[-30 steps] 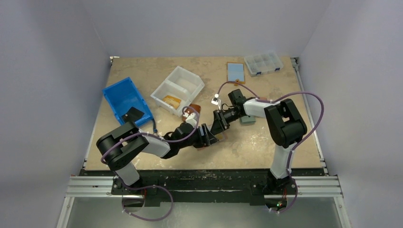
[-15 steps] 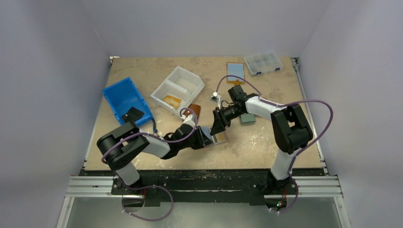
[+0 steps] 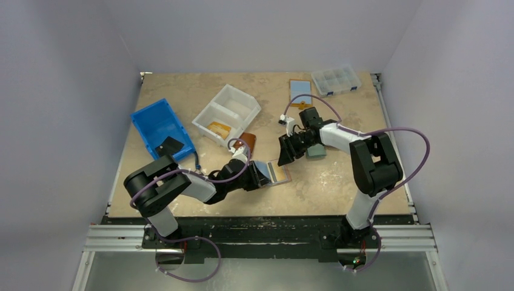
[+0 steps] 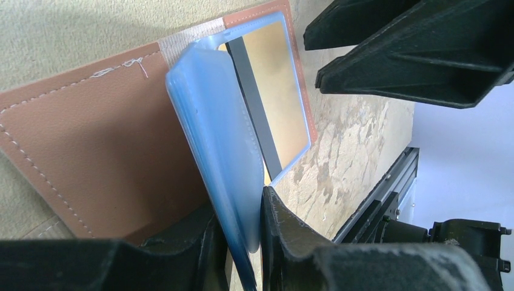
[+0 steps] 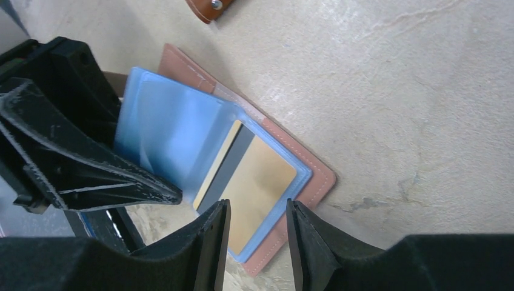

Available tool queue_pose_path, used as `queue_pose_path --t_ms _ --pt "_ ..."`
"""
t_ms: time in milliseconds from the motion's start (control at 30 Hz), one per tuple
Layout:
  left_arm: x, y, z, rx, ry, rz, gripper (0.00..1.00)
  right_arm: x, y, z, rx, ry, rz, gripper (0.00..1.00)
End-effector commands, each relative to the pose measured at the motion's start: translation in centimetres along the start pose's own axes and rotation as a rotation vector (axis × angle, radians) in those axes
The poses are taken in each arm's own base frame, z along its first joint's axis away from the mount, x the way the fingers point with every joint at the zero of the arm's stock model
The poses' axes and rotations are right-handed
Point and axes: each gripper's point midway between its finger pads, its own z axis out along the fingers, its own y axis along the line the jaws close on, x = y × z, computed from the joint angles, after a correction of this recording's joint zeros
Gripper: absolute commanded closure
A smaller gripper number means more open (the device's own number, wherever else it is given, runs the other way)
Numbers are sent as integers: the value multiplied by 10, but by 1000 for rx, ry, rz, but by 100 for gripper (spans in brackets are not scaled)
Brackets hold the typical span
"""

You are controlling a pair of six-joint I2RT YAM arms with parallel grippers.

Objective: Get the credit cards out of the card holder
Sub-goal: Remove the credit card from the card holder.

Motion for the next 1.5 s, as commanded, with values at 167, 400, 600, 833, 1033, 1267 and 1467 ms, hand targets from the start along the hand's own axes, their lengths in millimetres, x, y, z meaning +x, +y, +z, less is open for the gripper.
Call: queue_pose_path --t_ms 167,400,600,833,1033,1267,1467 --pt "9 47 0 -153 15 14 76 6 -4 10 -5 26 47 54" --pt "10 47 0 -152 17 17 76 10 1 13 -48 39 66 59" --pt "10 46 0 -149 20 20 76 10 8 13 -90 39 73 63" --pt "10 46 0 -150 19 21 76 -2 12 5 -88 2 29 57" --pt "9 46 0 -152 16 19 76 -5 6 1 -41 -21 22 54" --pt "9 46 0 -149 16 18 76 -3 5 -1 -29 -11 9 54" --pt "9 45 0 -146 18 19 76 -9 0 -6 23 -40 -16 53"
